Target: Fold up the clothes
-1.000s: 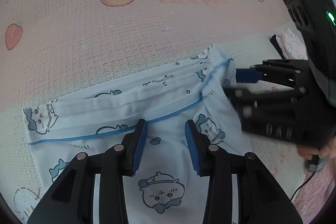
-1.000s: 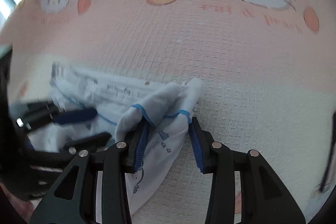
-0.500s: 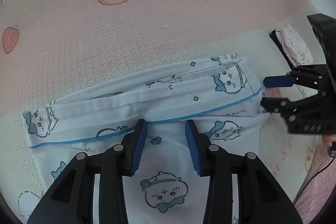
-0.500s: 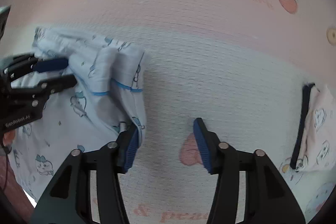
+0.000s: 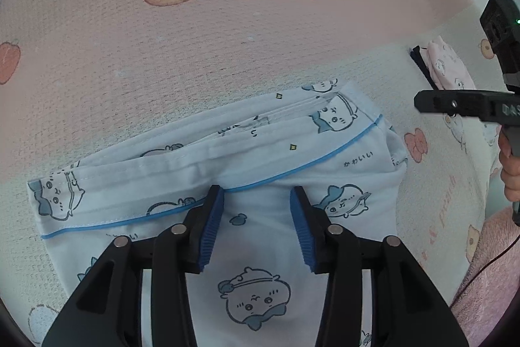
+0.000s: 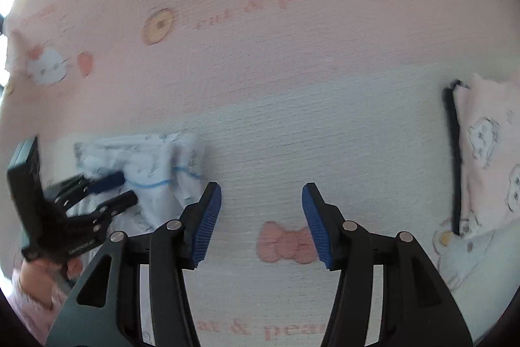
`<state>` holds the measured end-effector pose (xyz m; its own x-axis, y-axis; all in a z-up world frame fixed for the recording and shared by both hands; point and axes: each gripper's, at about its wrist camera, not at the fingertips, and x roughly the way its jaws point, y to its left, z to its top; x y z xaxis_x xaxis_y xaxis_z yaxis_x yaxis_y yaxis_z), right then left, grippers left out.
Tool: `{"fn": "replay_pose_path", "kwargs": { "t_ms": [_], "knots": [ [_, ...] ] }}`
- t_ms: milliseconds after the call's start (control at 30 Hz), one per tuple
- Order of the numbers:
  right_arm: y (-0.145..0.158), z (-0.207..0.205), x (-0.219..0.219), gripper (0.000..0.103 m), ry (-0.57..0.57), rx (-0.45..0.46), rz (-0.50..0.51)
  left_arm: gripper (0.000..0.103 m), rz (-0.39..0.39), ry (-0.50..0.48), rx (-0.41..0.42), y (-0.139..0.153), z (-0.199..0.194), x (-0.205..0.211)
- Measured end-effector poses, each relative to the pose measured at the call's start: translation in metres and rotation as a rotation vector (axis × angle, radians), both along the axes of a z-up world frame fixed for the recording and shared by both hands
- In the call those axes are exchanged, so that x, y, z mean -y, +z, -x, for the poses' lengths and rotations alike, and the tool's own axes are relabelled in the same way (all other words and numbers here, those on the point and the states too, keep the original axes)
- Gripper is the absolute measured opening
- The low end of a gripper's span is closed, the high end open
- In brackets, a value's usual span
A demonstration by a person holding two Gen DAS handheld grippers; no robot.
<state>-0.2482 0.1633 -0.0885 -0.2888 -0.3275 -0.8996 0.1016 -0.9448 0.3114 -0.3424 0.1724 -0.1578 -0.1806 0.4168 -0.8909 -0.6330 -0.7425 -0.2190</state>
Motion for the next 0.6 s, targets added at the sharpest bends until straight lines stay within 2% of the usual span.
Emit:
{"fn": "replay_pose_path", "kwargs": {
  "t_ms": [67, 133, 200, 233, 267, 300, 367, 433, 500, 567, 600],
  "knots": [
    [0.005, 0.004, 0.011, 0.054, 0.076, -0.036, 0.038, 0.047, -0.008, 0.0, 0.004, 0.001, 0.0, 0.0],
    [0.005, 0.006, 0.036, 0.054, 0.147, -0.071, 0.026, 0.047, -0.062, 0.038, -0.03, 0.017, 0.002, 0.013],
    [-0.003, 0.018, 0.051, 0.05, 0.216, -0.085, 0.001, 0.047, -0.04, 0.084, -0.083, 0.033, 0.008, 0.031],
    [-0.004, 0.021, 0.057, 0.044, 0.233, -0.081, -0.008, 0.047, -0.013, 0.111, -0.091, 0.036, 0.012, 0.04],
    [-0.005, 0.015, 0.058, 0.024, 0.246, -0.07, -0.023, 0.047, 0.005, 0.135, -0.088, 0.037, 0.017, 0.05],
    [-0.009, 0.012, 0.062, 0.017, 0.254, -0.069, -0.037, 0.047, 0.019, 0.163, -0.084, 0.034, 0.021, 0.062],
    [-0.013, 0.012, 0.066, 0.016, 0.261, -0.065, -0.049, 0.047, 0.045, 0.221, -0.076, 0.028, 0.03, 0.088],
    [-0.017, 0.017, 0.075, 0.016, 0.263, -0.067, -0.075, 0.047, 0.017, 0.282, -0.082, 0.025, 0.033, 0.106],
    [-0.012, 0.016, 0.065, 0.021, 0.233, -0.059, -0.133, 0.047, -0.001, 0.322, -0.076, 0.021, 0.038, 0.119],
    [-0.012, 0.019, 0.061, 0.022, 0.218, -0.048, -0.132, 0.047, -0.004, 0.331, -0.054, 0.018, 0.044, 0.127],
    [-0.012, 0.02, 0.062, 0.03, 0.217, -0.049, -0.118, 0.047, -0.005, 0.336, -0.043, 0.016, 0.047, 0.131]
  ]
}}
